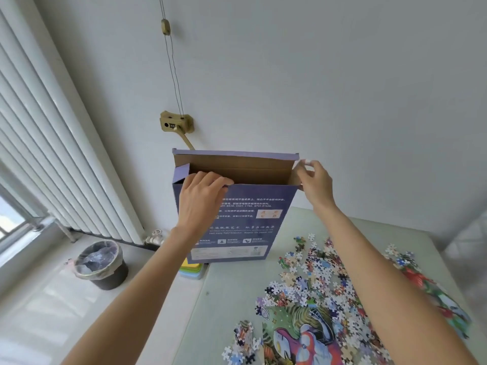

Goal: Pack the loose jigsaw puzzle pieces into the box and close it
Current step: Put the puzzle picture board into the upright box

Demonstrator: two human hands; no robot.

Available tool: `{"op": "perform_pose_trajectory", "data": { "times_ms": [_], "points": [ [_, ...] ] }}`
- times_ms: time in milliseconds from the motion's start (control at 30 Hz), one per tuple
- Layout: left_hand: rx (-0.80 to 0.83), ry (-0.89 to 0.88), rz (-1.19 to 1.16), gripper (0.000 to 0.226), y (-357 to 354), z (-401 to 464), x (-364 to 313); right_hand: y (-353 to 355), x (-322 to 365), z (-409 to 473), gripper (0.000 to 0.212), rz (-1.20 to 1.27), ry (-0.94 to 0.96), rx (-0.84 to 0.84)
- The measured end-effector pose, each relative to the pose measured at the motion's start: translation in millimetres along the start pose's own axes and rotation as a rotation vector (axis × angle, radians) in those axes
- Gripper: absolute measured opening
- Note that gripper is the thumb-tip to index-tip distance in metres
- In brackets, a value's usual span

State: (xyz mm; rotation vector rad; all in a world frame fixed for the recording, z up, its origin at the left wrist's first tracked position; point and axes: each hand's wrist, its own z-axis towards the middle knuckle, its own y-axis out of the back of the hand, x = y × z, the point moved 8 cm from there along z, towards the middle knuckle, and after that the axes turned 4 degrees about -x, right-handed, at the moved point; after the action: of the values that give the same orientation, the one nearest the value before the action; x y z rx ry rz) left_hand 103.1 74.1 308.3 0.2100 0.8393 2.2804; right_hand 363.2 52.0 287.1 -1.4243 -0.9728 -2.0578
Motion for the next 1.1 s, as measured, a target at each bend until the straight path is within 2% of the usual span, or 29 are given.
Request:
{"op": "perform_pose_trajectory", "data": {
  "times_ms": [67,167,300,433,567,667,800,867,967,1100],
  "points": [
    [0.046,0.054,0.035,0.01,4.0,-13.4,20.2,-5.4,-3.7,-0.3,0.019,0.069,-0.024,0.025],
    [0.065,0.132,0.108,0.021,17.5,-32.6,50.2,-17.2,-9.2,-2.0,0.014,0.071,-0.034,0.084],
    [0.097,0.215,0.164,0.034,30.4,-41.4,73.3,-17.0,-23.5,1.0,0.015,0.114,-0.106,0.06],
    [0.187,0.303,0.12,0.041,23.1,-45.2,80.6,-19.4,-25.1,-0.4,0.016,0.119,-0.114,0.07],
    [0.182,0.448,-0.002,0.05,16.5,-46.6,82.4,-22.5,-5.3,-13.6,0.036,-0.246,0.133,0.076],
    [0.138,0.581,-0.127,0.061,17.7,-41.3,90.2,-27.9,14.2,-23.4,0.037,-0.291,0.322,0.117],
    [0.133,0.611,-0.19,0.06,15.4,-37.5,97.3,-37.8,33.4,-19.9,0.042,-0.757,0.676,0.102],
    [0.163,0.596,-0.171,0.064,14.5,-37.0,96.5,-43.6,32.3,-10.1,0.05,-0.859,0.596,0.214],
    [0.207,0.59,-0.157,0.072,14.6,-34.5,92.0,-53.2,16.2,2.9,0.047,-0.868,0.354,0.387],
    [0.193,0.609,-0.162,0.066,16.0,-38.2,93.7,-64.6,-0.5,9.3,0.037,-0.666,0.214,0.416]
  ]
}}
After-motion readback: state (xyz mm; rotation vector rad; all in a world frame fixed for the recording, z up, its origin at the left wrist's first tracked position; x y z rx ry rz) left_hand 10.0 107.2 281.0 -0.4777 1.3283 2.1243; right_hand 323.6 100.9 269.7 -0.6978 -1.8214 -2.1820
